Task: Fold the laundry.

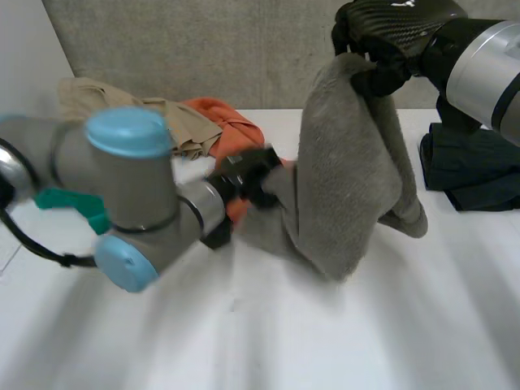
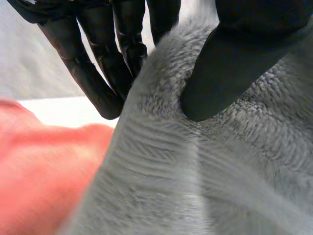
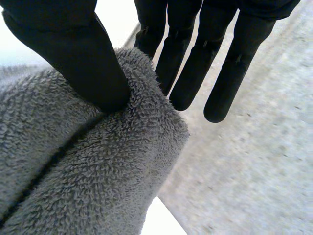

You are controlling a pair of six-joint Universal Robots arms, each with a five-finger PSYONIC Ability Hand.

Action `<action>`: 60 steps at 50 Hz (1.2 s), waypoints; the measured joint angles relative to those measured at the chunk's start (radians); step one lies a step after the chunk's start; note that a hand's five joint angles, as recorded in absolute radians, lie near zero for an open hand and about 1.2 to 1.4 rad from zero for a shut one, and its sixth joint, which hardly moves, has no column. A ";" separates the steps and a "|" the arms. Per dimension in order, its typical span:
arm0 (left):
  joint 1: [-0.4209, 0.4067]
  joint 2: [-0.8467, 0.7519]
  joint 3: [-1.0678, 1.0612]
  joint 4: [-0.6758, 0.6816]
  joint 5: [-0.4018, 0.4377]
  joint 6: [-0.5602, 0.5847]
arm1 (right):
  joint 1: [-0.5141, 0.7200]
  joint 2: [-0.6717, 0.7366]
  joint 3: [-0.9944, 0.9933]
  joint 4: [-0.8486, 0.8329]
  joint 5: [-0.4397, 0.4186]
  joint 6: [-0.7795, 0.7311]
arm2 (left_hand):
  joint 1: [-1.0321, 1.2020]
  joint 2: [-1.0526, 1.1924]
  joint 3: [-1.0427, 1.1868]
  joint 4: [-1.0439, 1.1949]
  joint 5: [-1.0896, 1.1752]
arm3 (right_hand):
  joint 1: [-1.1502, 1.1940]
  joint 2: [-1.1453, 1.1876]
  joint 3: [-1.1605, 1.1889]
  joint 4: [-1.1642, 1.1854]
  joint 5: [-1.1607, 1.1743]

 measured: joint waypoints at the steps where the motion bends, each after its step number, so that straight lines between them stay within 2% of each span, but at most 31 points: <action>1: 0.013 0.032 0.003 0.003 -0.024 0.005 | -0.008 0.010 -0.007 -0.008 0.008 -0.008 | 0.000 0.000 0.000 0.000 0.000 | 0.000 0.000 0.000 0.000 0.000; 5: 0.055 0.143 0.010 0.043 -0.090 0.038 | -0.028 0.035 -0.018 -0.044 0.032 -0.043 | 0.000 0.000 0.000 0.000 0.000 | 0.000 0.001 0.000 0.000 0.000; 8: 0.082 0.245 0.001 0.124 -0.126 0.089 | -0.041 0.057 -0.001 -0.121 0.054 -0.100 | 0.000 0.000 0.000 0.000 0.000 | 0.000 0.006 0.000 0.000 0.000; 10: 0.088 0.293 -0.024 0.185 -0.137 0.125 | -0.044 0.063 0.037 -0.187 0.057 -0.132 | 0.000 0.000 0.000 0.000 0.000 | 0.000 0.006 0.000 0.000 0.000; 14: 0.076 0.359 -0.165 0.335 -0.146 0.229 | -0.049 0.056 0.239 -0.383 0.024 -0.186 | 0.000 0.000 0.000 0.000 0.000 | 0.000 0.006 0.000 0.000 0.000; 21: 0.052 0.317 -0.470 0.474 -0.152 0.389 | -0.069 0.044 0.674 -0.663 -0.091 -0.211 | 0.000 0.002 0.003 0.002 0.000 | 0.000 0.007 0.000 0.000 0.000; 24: 0.051 0.261 -0.549 0.498 -0.160 0.427 | -0.072 0.081 0.778 -0.724 -0.114 -0.221 | -0.012 -0.016 -0.013 -0.014 -0.010 | -0.006 -0.007 -0.018 -0.024 -0.012; 25: 0.053 0.232 -0.572 0.503 -0.165 0.439 | -0.073 0.107 0.811 -0.740 -0.114 -0.230 | -0.184 -0.197 -0.185 -0.182 -0.140 | -0.080 -0.141 -0.158 -0.165 -0.112; 27: 0.056 0.186 -0.591 0.505 -0.175 0.454 | -0.071 0.144 0.838 -0.750 -0.100 -0.250 | -0.389 -0.370 -0.354 -0.368 -0.321 | -0.222 -0.300 -0.314 -0.322 -0.275; 29: 0.062 0.145 -0.595 0.493 -0.189 0.466 | -0.070 0.168 0.843 -0.740 -0.074 -0.270 | -0.600 -0.595 -0.578 -0.588 -0.542 | -0.470 -0.549 -0.561 -0.574 -0.521; 31: 0.070 0.126 -0.589 0.468 -0.202 0.476 | -0.067 0.185 0.830 -0.704 -0.019 -0.296 | -0.656 -0.649 -0.633 -0.652 -0.607 | -0.589 -0.666 -0.685 -0.695 -0.659; 32: 0.070 0.126 -0.589 0.468 -0.202 0.476 | -0.067 0.185 0.830 -0.704 -0.019 -0.296 | -0.656 -0.649 -0.633 -0.652 -0.607 | -0.589 -0.666 -0.685 -0.695 -0.659; 33: 0.079 0.126 -0.578 0.432 -0.214 0.484 | -0.063 0.185 0.808 -0.659 0.034 -0.309 | -0.682 -0.701 -0.683 -0.706 -0.664 | -0.656 -0.737 -0.754 -0.772 -0.736; 36: 0.098 0.163 -0.568 0.374 -0.221 0.488 | -0.059 0.150 0.768 -0.563 0.105 -0.302 | -0.718 -0.746 -0.733 -0.758 -0.718 | -0.665 -0.745 -0.764 -0.795 -0.761; 40: 0.127 0.235 -0.573 0.318 -0.210 0.485 | -0.071 0.085 0.724 -0.448 0.141 -0.255 | -0.780 -0.808 -0.794 -0.815 -0.774 | -0.665 -0.745 -0.767 -0.797 -0.774; 44: 0.186 0.324 -0.598 0.278 -0.158 0.481 | -0.128 0.020 0.657 -0.310 0.113 -0.176 | -0.785 -0.820 -0.803 -0.822 -0.786 | -0.665 -0.745 -0.768 -0.797 -0.776; 49: 0.270 0.370 -0.624 0.252 -0.076 0.480 | -0.197 0.024 0.568 -0.209 0.017 -0.172 | -0.785 -0.820 -0.803 -0.822 -0.786 | -0.665 -0.745 -0.768 -0.797 -0.775; 55: 0.351 0.362 -0.645 0.200 0.011 0.480 | -0.238 0.119 0.437 -0.136 -0.101 -0.337 | -0.785 -0.820 -0.803 -0.822 -0.786 | -0.665 -0.745 -0.768 -0.797 -0.775; 60: 0.375 0.322 -0.650 0.176 0.075 0.480 | -0.241 0.218 0.327 -0.064 -0.132 -0.473 | -0.785 -0.820 -0.803 -0.822 -0.786 | -0.665 -0.745 -0.768 -0.797 -0.775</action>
